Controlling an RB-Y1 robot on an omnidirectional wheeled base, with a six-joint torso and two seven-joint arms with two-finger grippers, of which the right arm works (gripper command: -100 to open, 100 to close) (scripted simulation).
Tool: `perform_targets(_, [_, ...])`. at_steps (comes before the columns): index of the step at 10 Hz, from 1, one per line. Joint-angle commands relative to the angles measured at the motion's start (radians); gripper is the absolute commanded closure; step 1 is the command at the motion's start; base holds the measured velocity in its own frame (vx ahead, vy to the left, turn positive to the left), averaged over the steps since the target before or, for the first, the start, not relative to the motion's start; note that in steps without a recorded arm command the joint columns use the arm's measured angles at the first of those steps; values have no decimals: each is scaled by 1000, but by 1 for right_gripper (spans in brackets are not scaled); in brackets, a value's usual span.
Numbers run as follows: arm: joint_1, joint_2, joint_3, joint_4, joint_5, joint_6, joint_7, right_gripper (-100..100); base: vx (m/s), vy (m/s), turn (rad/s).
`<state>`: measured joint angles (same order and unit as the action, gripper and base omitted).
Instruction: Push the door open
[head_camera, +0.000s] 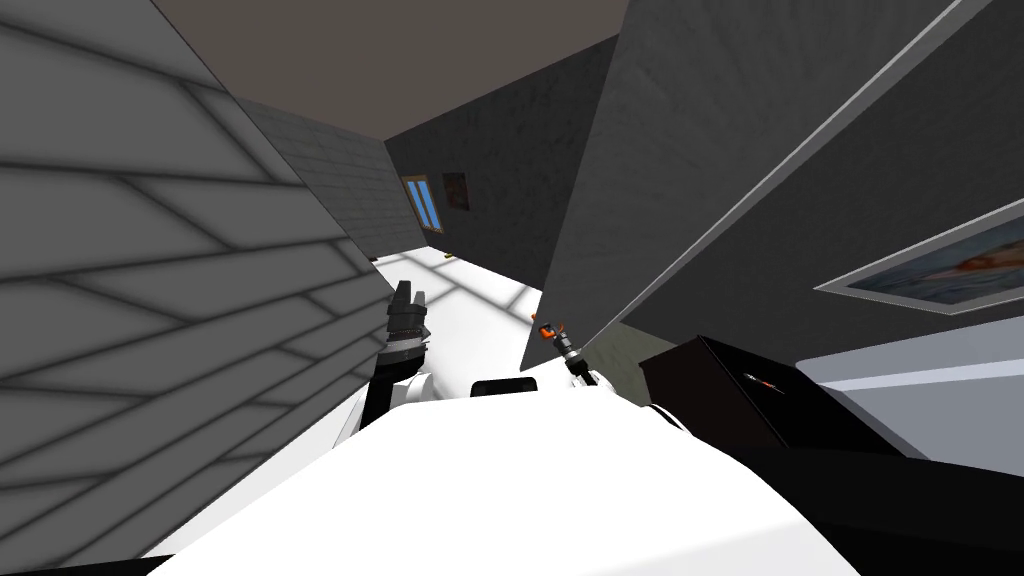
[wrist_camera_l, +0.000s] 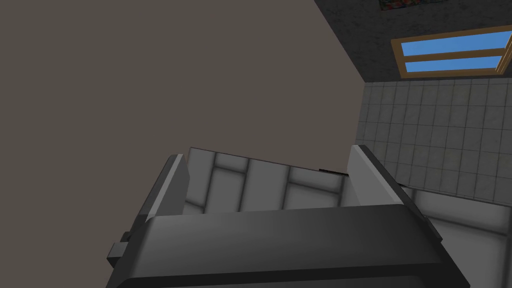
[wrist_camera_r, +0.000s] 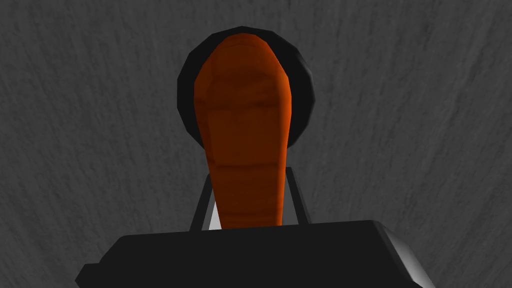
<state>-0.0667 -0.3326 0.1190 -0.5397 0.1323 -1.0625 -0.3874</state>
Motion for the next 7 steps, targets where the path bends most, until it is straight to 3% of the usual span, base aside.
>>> perform_targets(1, [20, -10, -15, -50, -9, 42, 2, 100, 62, 38, 13])
perform_targets(3, [20, -10, -15, -67, -9, 42, 2, 100, 10, 5, 1])
perform_targets(7, [-20, 38, -77, -49, -55, 110, 63, 100, 101, 84, -33])
